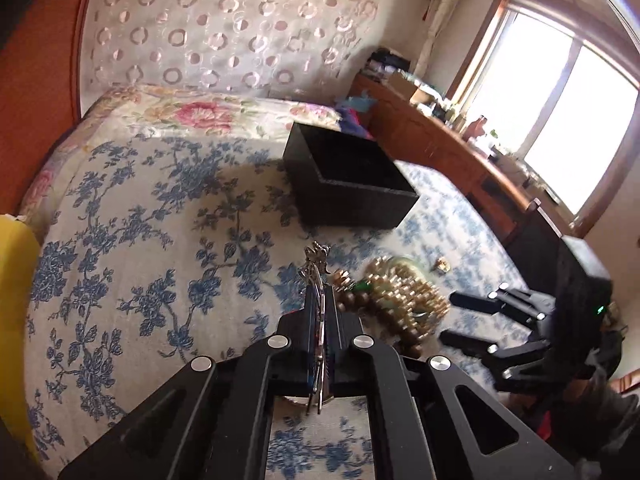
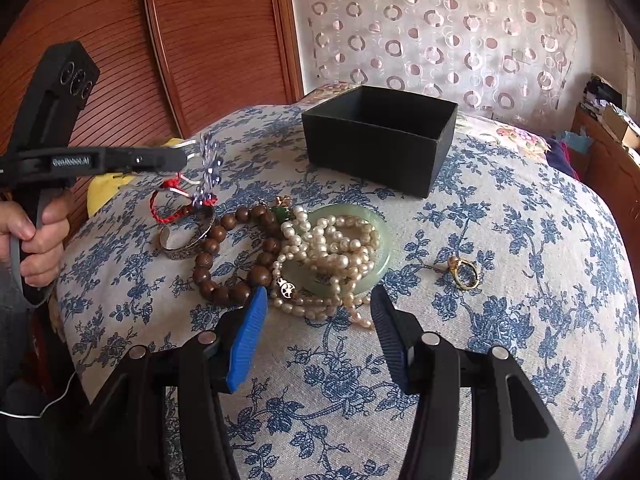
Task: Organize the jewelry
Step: 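Lift the hair comb with the left tool toward the black box, then lower the hair comb into the black box and open the left tool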
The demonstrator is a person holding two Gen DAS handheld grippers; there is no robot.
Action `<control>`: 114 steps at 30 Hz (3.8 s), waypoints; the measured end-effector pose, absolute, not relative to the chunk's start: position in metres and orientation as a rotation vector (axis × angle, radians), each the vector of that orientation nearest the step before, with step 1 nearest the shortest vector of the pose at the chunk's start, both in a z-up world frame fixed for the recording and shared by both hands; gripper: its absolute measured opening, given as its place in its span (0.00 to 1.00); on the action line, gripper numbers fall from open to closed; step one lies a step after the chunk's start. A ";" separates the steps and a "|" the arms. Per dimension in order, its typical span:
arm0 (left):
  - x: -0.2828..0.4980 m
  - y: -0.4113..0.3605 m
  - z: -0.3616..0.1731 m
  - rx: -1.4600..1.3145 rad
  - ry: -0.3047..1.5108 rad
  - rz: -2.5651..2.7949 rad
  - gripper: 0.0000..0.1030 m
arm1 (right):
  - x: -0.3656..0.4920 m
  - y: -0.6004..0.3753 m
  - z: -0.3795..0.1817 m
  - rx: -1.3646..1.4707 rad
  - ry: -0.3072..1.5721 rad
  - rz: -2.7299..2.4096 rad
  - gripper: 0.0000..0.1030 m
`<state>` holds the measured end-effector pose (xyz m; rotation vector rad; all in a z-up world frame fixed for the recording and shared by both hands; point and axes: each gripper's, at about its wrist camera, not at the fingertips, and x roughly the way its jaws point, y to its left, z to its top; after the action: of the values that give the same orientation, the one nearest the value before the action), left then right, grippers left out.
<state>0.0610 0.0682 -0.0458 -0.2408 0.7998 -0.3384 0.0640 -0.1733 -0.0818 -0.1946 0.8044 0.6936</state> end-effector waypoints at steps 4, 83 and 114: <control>0.057 0.066 -0.039 -0.279 0.775 -0.375 0.02 | 0.061 -0.169 -0.080 -0.193 0.800 0.708 0.54; 0.131 0.000 0.012 -0.073 0.621 -0.295 0.03 | 0.124 -0.180 -0.009 -0.149 0.691 0.786 0.03; 0.240 -0.018 -0.039 -0.124 0.776 -0.359 0.07 | 0.234 -0.172 -0.005 -0.206 0.670 0.698 0.03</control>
<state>0.2399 -0.0179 -0.0395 -0.1243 0.7755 -0.3592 0.2337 -0.1720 -0.0052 -0.2061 0.6702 0.6980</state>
